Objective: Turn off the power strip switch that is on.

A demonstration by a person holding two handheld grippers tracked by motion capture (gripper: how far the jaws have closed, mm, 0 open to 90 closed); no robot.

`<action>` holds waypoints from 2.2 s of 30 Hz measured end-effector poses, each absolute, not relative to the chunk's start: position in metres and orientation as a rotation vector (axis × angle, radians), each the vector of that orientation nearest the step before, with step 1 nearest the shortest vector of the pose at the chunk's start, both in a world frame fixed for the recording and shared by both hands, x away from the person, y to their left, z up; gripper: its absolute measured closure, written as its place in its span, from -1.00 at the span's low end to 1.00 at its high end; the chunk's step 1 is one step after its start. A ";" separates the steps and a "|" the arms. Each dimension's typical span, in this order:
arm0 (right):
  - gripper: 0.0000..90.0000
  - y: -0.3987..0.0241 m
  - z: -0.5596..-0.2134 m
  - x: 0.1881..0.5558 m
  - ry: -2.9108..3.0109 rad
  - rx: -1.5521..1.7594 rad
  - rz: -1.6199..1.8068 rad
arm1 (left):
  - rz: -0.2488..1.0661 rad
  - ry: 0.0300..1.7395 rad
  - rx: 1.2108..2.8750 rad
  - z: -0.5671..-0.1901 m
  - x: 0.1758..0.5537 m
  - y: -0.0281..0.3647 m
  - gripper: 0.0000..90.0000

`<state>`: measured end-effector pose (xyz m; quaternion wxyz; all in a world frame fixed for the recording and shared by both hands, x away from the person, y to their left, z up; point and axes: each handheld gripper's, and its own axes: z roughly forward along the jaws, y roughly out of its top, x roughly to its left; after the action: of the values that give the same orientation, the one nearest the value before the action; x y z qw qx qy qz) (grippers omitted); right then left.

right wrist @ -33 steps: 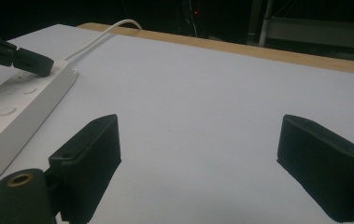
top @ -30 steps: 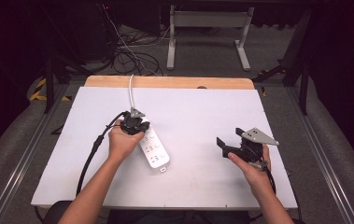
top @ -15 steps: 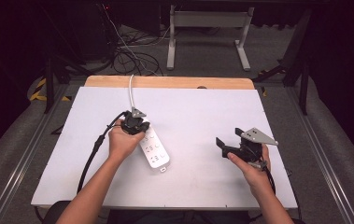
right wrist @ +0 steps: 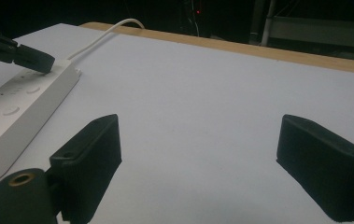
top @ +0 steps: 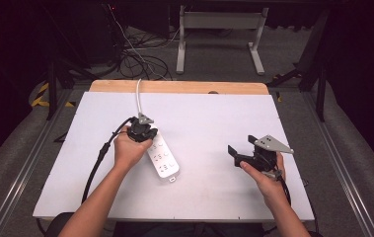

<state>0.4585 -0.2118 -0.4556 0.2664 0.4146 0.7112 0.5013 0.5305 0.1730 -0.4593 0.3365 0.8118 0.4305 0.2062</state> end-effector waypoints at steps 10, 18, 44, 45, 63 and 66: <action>-0.68 -0.212 -0.456 0.459 1.924 1.113 1.351 | 0.549 1.123 2.112 -0.460 0.530 0.172 1.00; -0.68 -0.212 -0.456 0.459 1.924 1.115 1.349 | 0.531 1.133 2.093 -0.459 0.532 0.176 1.00; -0.68 -0.213 -0.455 0.459 1.920 1.118 1.356 | 0.599 1.132 1.962 -0.439 0.524 0.190 1.00; -0.68 -0.213 -0.455 0.459 1.919 1.118 1.355 | 0.603 1.133 1.950 -0.438 0.523 0.190 1.00; -0.67 -0.213 -0.456 0.459 1.922 1.121 1.352 | 0.690 1.132 1.729 -0.416 0.486 0.213 1.00; -0.67 -0.213 -0.456 0.459 1.923 1.120 1.351 | 0.694 1.137 1.674 -0.411 0.474 0.216 1.00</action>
<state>0.4591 -0.2129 -0.4557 0.2660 0.4146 0.7121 0.5002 0.4744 0.2161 -0.4107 0.4805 0.6862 0.4661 0.2846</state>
